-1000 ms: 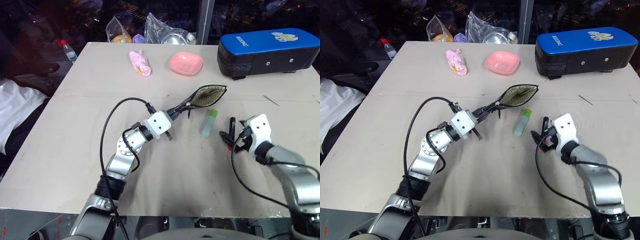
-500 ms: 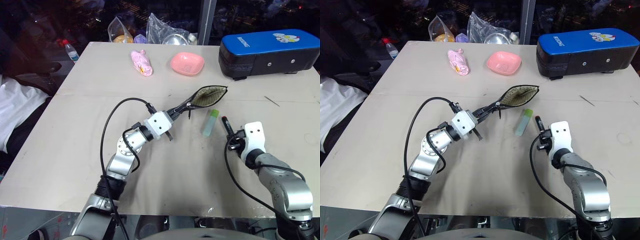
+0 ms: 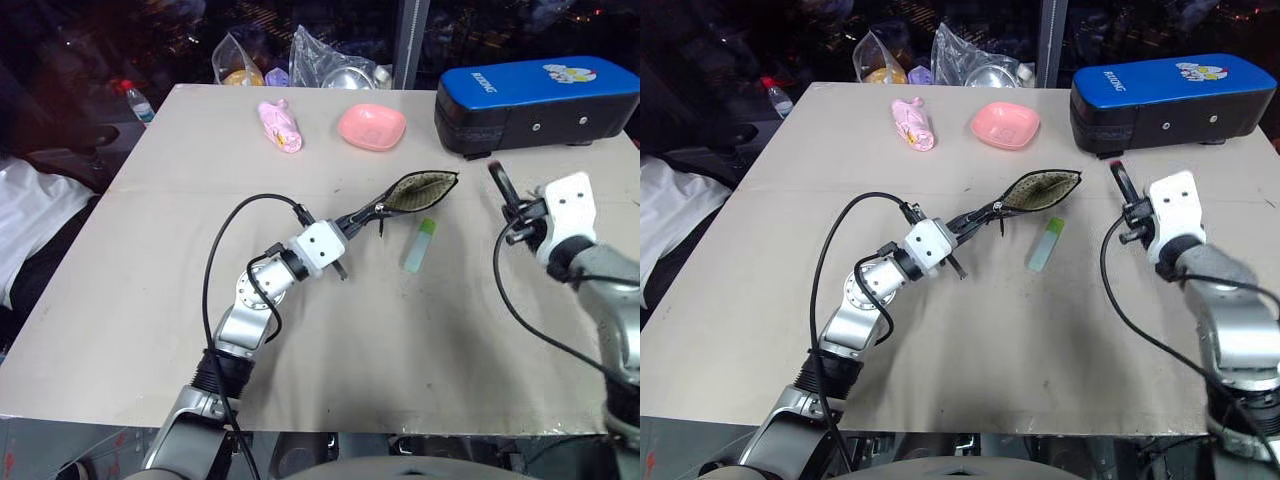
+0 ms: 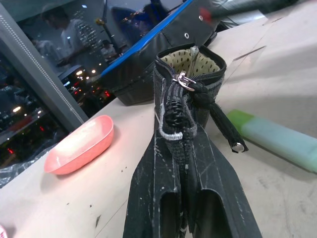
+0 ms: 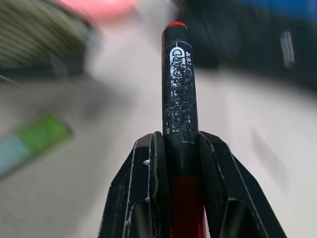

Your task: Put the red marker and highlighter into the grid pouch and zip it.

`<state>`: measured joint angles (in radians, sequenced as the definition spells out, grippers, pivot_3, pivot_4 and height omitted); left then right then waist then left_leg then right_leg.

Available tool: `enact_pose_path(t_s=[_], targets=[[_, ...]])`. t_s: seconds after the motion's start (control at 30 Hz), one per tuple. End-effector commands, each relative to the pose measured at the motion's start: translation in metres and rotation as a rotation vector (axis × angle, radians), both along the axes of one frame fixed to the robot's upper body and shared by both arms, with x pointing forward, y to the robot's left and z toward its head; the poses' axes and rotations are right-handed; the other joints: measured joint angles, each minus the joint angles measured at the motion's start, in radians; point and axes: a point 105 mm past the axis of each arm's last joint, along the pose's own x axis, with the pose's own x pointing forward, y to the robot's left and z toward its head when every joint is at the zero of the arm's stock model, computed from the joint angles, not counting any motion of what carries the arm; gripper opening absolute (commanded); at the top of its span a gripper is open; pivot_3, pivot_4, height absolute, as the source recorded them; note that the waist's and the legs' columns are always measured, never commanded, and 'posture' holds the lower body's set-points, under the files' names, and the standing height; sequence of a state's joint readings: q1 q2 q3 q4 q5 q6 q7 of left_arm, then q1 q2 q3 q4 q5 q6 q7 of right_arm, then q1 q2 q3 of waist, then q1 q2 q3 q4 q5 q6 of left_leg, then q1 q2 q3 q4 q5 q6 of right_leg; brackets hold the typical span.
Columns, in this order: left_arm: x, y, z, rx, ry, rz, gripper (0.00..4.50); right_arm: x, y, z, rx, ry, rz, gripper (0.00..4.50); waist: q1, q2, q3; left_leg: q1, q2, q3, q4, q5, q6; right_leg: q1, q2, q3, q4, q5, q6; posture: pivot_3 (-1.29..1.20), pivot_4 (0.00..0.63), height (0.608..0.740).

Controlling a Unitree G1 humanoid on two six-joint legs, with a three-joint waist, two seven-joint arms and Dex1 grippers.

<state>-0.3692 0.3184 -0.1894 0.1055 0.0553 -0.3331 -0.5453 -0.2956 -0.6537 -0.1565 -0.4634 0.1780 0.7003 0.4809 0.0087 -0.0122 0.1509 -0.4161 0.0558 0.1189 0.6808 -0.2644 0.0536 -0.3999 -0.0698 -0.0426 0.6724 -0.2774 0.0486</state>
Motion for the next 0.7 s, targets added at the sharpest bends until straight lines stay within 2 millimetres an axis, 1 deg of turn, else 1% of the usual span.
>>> enact_pose_path(t_s=[0.03,0.1,0.13,0.2,0.27,0.33,0.5,0.7], targets=[[0.002,-0.001,0.01,-0.017,-0.033,-0.007,0.0,-0.008,0.026,0.016,-0.227,-0.087,0.301,0.3,0.0,0.0,0.0,0.0,0.0,0.0,-0.001,0.0,0.0,0.0,0.0,0.0,0.0,0.0,0.0,0.0,0.15,0.74],[0.003,-0.001,0.011,-0.011,-0.039,-0.007,0.0,-0.01,0.032,0.018,-0.301,-0.102,0.406,0.3,0.001,0.0,0.0,0.0,0.0,0.0,-0.001,0.0,0.0,0.0,0.0,0.0,-0.001,0.0,0.0,0.0,0.15,0.74],[0.003,-0.001,0.012,-0.008,-0.042,-0.008,0.0,-0.009,0.038,0.019,-0.366,-0.114,0.467,0.3,0.0,0.0,0.0,0.0,0.0,0.0,0.0,0.0,0.0,0.0,0.0,0.0,-0.001,0.0,0.0,0.0,0.15,0.74],[0.004,-0.001,0.013,0.001,-0.05,-0.01,0.0,-0.003,0.048,0.019,-0.488,-0.13,0.566,0.3,-0.003,0.0,0.0,0.0,0.0,0.001,0.0,0.0,0.0,0.0,0.0,0.001,0.0,0.0,0.0,0.0,0.15,0.74],[0.004,-0.002,0.013,0.004,-0.051,-0.01,0.0,0.004,0.053,0.019,-0.552,-0.143,0.618,0.3,-0.005,0.0,0.001,0.0,0.001,0.001,0.001,0.0,0.0,0.0,0.0,0.0,0.0,0.0,0.0,0.0,0.15,0.74],[0.004,-0.002,0.013,0.004,-0.053,-0.009,0.0,0.011,0.054,0.016,-0.592,-0.157,0.639,0.3,-0.002,0.0,0.001,0.0,0.001,0.001,0.001,0.0,0.0,0.0,0.0,0.0,0.0,0.0,0.0,0.0,0.15,0.74],[0.002,-0.002,0.013,0.007,-0.057,-0.007,0.0,0.025,0.049,0.004,-0.749,-0.18,0.688,0.3,0.006,0.0,0.001,0.0,0.001,0.002,0.001,0.0,0.0,0.0,-0.001,0.0,-0.001,0.0,0.0,0.0,0.15,0.74],[0.001,-0.003,0.013,0.021,-0.062,-0.013,0.0,0.04,0.041,0.005,-0.886,-0.232,0.707,0.3,0.002,0.0,0.001,0.001,0.001,0.003,0.002,0.0,-0.001,0.0,-0.001,0.001,0.0,0.0,0.0,0.0,0.15,0.74]])
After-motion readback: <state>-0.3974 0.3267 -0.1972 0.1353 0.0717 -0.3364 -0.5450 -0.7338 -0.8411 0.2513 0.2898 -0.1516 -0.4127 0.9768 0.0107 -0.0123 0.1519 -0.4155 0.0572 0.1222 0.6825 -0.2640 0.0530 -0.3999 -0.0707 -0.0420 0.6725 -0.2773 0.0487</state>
